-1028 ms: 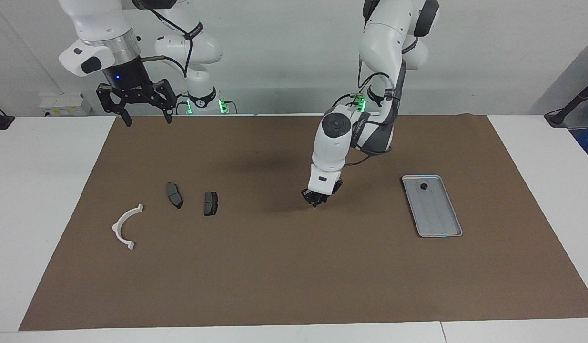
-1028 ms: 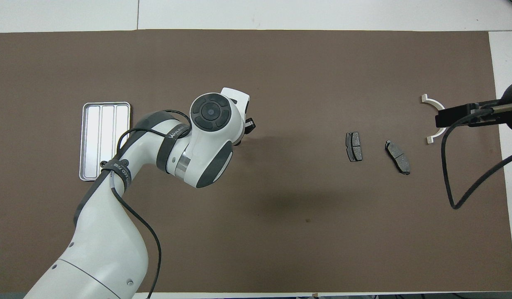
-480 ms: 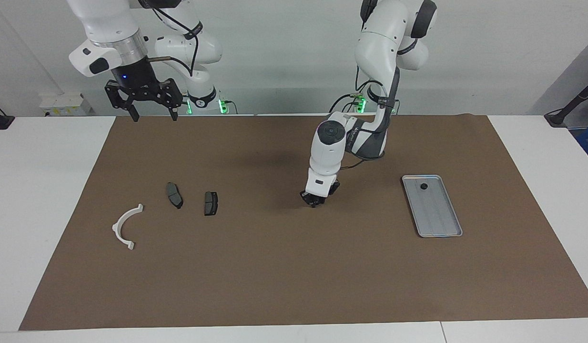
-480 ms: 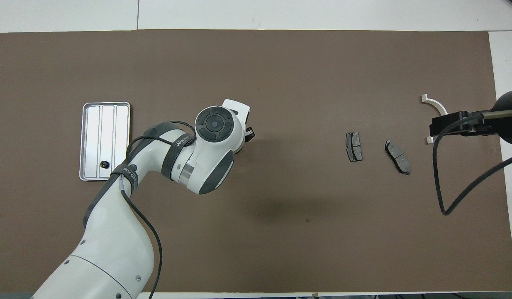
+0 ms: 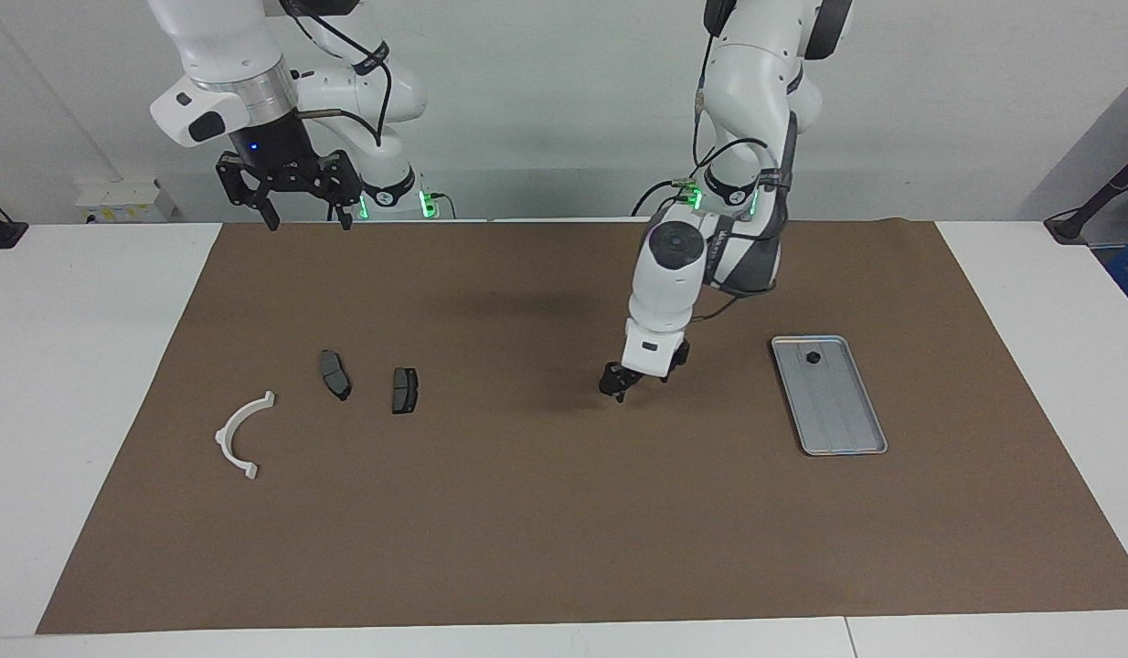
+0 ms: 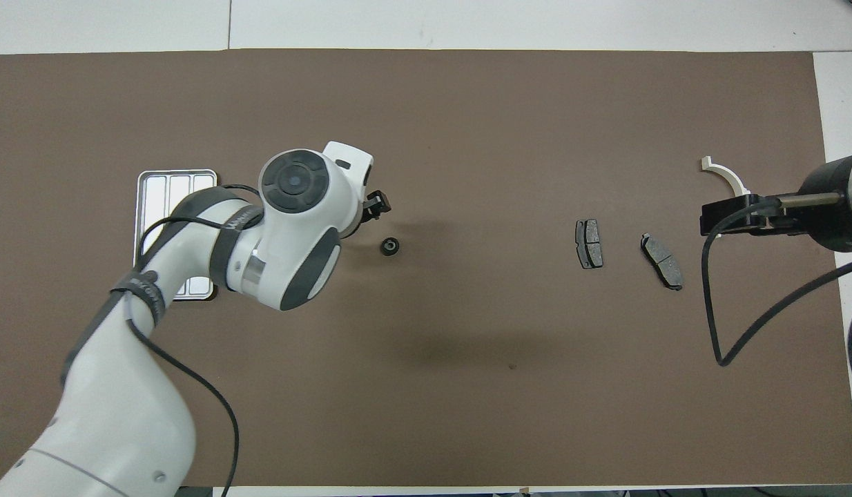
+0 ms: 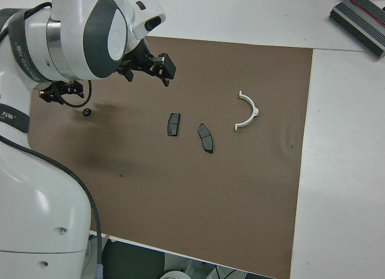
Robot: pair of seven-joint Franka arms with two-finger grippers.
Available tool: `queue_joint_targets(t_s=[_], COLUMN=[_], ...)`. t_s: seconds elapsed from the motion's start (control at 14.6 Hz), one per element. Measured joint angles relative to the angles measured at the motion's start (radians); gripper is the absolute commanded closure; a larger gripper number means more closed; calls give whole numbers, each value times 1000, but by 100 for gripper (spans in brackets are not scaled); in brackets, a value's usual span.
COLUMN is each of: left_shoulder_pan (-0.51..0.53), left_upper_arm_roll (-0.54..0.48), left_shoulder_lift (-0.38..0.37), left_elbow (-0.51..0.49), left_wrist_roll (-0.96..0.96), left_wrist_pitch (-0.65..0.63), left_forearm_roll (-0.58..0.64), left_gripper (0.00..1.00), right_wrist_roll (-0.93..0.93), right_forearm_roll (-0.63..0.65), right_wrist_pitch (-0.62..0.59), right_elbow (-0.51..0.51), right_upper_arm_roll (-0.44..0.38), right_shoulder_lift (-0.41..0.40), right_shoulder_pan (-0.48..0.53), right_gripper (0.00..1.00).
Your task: Place bearing gear from tray to pile
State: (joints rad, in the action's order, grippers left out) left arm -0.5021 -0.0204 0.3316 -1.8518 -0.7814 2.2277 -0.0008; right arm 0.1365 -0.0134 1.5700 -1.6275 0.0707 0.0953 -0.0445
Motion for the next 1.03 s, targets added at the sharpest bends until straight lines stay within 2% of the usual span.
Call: queue_joint_targets(t_s=[0.21, 0.34, 0.55, 0.75, 0.96, 1.03], left_shoulder_pan=[170, 270, 376, 423, 469, 472], left_upper_arm_roll=[-6, -8, -7, -6, -6, -6], left_shoulder_lift=[-161, -220, -240, -240, -241, -241], left_elbow=[-158, -246, -304, -317, -360, -382], left_wrist_roll=[346, 540, 700, 789, 822, 822], left_wrist_pitch=[-46, -47, -45, -43, 12, 42], left_forearm_roll=[0, -1, -1, -1, -1, -1], left_gripper=[0, 0, 0, 0, 16, 16], right_wrist_roll=[74, 167, 281, 392, 530, 578], right_forearm_roll=[0, 0, 0, 1, 2, 4], right_wrist_pitch=[0, 4, 50, 103, 192, 228], right_elbow=[-10, -27, -67, -85, -90, -90], right_upper_arm_roll=[0, 2, 5, 6, 6, 6], right_shoulder_lift=[0, 0, -12, -62, -149, -182], right_shoulder_pan=[-38, -88, -169, -254, -347, -375], right_gripper=[0, 0, 0, 0, 0, 0])
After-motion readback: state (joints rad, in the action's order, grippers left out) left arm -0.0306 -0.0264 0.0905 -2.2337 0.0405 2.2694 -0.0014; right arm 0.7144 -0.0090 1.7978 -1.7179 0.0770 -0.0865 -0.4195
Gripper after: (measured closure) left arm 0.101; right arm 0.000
